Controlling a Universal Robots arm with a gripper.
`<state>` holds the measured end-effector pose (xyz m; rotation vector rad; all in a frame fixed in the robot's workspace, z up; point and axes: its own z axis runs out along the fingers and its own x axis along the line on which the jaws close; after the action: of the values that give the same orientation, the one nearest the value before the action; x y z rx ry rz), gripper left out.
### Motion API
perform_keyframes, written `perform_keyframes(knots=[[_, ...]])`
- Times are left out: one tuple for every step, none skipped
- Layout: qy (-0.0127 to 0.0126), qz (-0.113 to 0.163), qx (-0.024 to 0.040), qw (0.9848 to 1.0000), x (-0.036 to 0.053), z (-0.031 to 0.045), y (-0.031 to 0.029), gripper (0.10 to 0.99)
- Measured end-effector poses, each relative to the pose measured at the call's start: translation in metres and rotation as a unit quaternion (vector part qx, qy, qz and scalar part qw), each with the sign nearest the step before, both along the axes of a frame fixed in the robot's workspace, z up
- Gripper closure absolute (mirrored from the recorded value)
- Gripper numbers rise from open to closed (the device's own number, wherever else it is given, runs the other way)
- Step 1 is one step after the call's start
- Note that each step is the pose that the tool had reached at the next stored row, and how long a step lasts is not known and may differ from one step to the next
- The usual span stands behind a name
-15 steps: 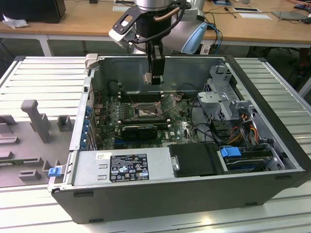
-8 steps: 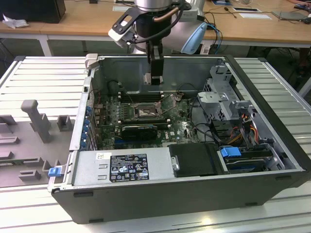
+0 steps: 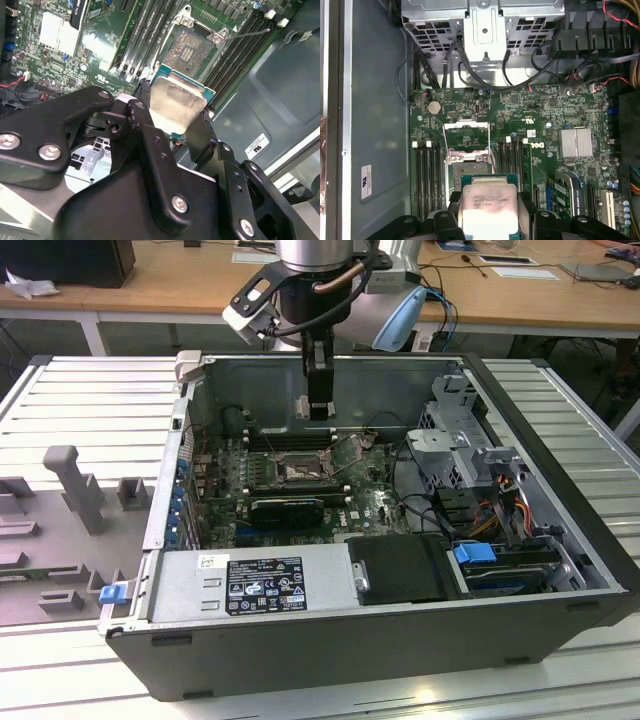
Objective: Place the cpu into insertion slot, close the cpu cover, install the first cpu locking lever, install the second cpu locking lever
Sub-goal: 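Place the cpu into insertion slot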
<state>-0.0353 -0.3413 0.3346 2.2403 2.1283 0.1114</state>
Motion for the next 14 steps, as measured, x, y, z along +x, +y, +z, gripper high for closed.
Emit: perform_keyframes(knots=[[0.0000,-0.001,0.0000,1.0000,0.0000,-0.0009,0.0000,0.557],[0.0000,-0.001,0.0000,1.0000,0.0000,-0.0017,0.0000,0.557],[0.0000,-0.001,0.0000,1.0000,0.0000,-0.0021,0.0000,0.557],[0.0000,-0.002,0.0000,1.0000,0.0000,-0.0024,0.0000,0.557],[0.0000,-0.002,0.0000,1.0000,0.0000,-0.0028,0.0000,0.557],[0.0000,-0.002,0.0000,1.0000,0.0000,-0.0032,0.0000,0.557],[0.0000,-0.003,0.0000,1.0000,0.0000,-0.0037,0.0000,0.557],[0.0000,-0.003,0.0000,1.0000,0.0000,-0.0039,0.0000,0.557],[0.0000,-0.003,0.0000,1.0000,0.0000,-0.0042,0.0000,0.557],[0.0000,-0.003,0.0000,1.0000,0.0000,-0.0046,0.0000,0.557],[0.0000,-0.004,0.0000,1.0000,0.0000,-0.0049,0.0000,0.557],[0.0000,-0.004,0.0000,1.0000,0.0000,-0.0055,0.0000,0.557],[0.0000,-0.005,0.0000,1.0000,0.0000,-0.0059,0.0000,0.557],[0.0000,-0.005,0.0000,1.0000,0.0000,-0.0067,0.0000,0.557]])
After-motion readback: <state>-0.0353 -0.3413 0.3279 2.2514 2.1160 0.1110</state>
